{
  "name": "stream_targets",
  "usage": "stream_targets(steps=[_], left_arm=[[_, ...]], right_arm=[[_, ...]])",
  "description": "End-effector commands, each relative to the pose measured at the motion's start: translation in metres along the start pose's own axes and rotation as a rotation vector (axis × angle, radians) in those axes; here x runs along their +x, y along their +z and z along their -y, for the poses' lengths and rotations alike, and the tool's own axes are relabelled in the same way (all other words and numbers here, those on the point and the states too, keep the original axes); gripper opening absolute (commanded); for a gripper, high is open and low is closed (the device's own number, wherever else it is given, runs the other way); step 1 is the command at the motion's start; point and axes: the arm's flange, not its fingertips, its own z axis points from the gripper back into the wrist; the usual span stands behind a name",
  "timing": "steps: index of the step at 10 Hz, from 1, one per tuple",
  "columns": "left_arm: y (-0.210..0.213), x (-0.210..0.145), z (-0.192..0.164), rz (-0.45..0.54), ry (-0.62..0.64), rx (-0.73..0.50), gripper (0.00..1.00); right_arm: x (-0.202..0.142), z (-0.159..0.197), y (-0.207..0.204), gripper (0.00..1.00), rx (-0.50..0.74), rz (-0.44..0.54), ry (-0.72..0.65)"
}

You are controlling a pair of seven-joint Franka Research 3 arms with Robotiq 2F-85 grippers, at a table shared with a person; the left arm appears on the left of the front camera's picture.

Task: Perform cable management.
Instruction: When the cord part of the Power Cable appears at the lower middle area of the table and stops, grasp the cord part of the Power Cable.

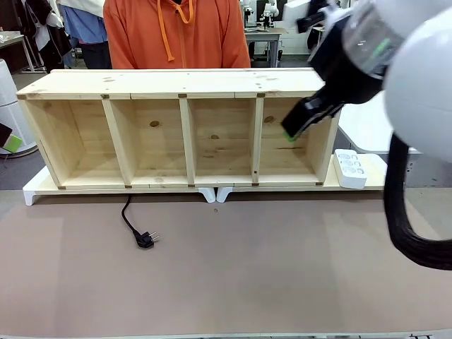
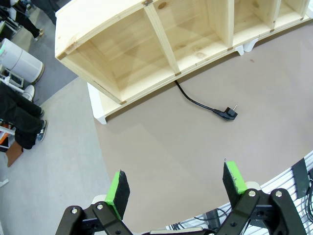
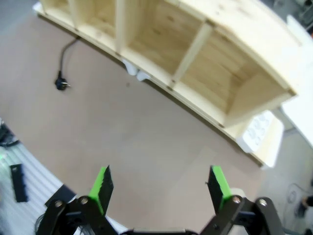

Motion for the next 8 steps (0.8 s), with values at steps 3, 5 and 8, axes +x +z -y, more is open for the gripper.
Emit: stream_targets(steps=[3,5,8], left_arm=[[-0.001,0.002,0.000,0.010,-0.002,-0.010,1.00],[-0.001,0.002,0.000,0.010,-0.002,-0.010,1.00],[-0.001,0.002,0.000,0.010,-0.002,-0.010,1.00]], right_arm=[[0.061,-0.040,-0.059,1.00,0.103,0.025,0.058],[0.084,-0.059,-0.095,1.00,0.117,0.016,0.081],[0.100,-0.077,-0.143,1.00,0.127,-0.002,0.099]])
